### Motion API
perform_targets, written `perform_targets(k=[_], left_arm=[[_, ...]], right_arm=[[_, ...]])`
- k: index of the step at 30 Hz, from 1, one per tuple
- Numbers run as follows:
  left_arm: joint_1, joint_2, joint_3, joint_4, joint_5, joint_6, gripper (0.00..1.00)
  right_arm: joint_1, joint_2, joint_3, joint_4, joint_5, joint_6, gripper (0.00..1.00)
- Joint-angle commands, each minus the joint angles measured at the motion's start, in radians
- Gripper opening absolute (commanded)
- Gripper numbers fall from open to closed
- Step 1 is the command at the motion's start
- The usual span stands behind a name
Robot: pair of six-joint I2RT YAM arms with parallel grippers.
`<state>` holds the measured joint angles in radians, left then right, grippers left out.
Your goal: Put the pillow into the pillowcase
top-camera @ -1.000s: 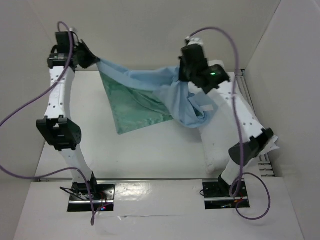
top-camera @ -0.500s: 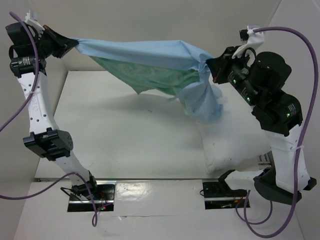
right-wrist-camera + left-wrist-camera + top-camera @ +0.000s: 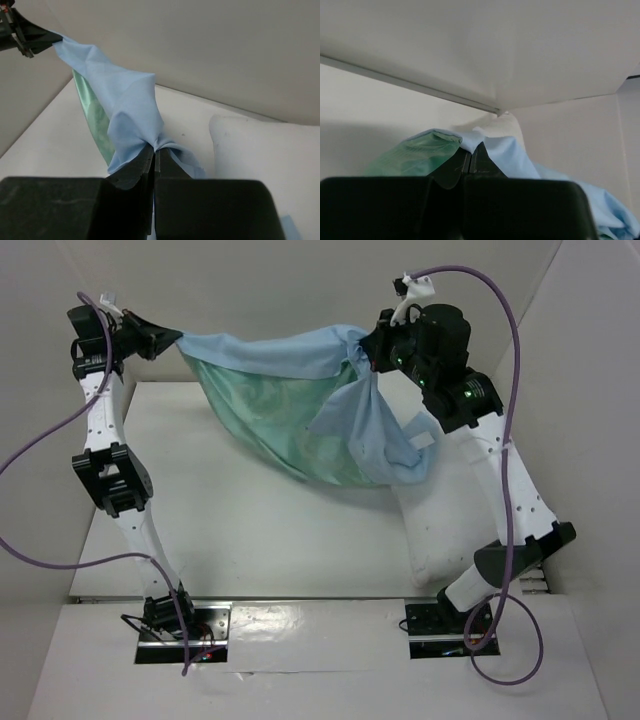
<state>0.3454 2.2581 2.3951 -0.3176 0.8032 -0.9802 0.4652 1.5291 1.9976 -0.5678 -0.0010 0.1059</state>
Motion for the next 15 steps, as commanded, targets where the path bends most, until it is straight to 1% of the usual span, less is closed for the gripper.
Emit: perform_targets(k=[1,2,4,6,8,9,12,13,14,15], left_arm=[[0.001,-0.02,0.093,0.237,0.082,-0.107,0.0],[0.001,-0.02,0.104,0.268,0.1,-0.153,0.0],[0.001,0.006,0.153,0.313,0.1,-0.181,0.0],[0.018,-0.006,0.153,0.371,0.1,-0.23,0.0],[0.039,-0.031,0.142,0.406,0.111,-0.268,0.0],[0.07,-0.043,0.142,0.429,0.111,-0.312,0.0],[0.124,-0.12,0.079,0.46,0.146,-0.337,0.0],[0.156,-0.15,0.046,0.46,0.155,-0.325,0.0],[0.171,-0.184,-0.049,0.46,0.169,-0.309,0.0],[0.185,-0.265,-0.106,0.45,0.169,-0.251,0.0]], right_arm=[[-0.036,-0.004,0.073,0.228,-0.031,0.0,0.0],[-0.036,0.014,0.105,0.239,-0.031,0.0,0.0],[-0.046,0.054,0.166,0.24,-0.042,0.0,0.0],[-0.046,0.063,0.167,0.288,-0.069,0.011,0.0],[-0.046,0.039,0.116,0.331,-0.102,0.011,0.0],[-0.037,0.017,0.096,0.347,-0.131,0.02,0.0],[-0.037,0.006,0.055,0.327,-0.197,0.041,0.0],[-0.022,-0.003,0.043,0.31,-0.25,0.041,0.0],[-0.013,-0.003,0.0,0.274,-0.275,0.041,0.0],[0.019,-0.012,-0.034,0.255,-0.298,0.051,0.0]])
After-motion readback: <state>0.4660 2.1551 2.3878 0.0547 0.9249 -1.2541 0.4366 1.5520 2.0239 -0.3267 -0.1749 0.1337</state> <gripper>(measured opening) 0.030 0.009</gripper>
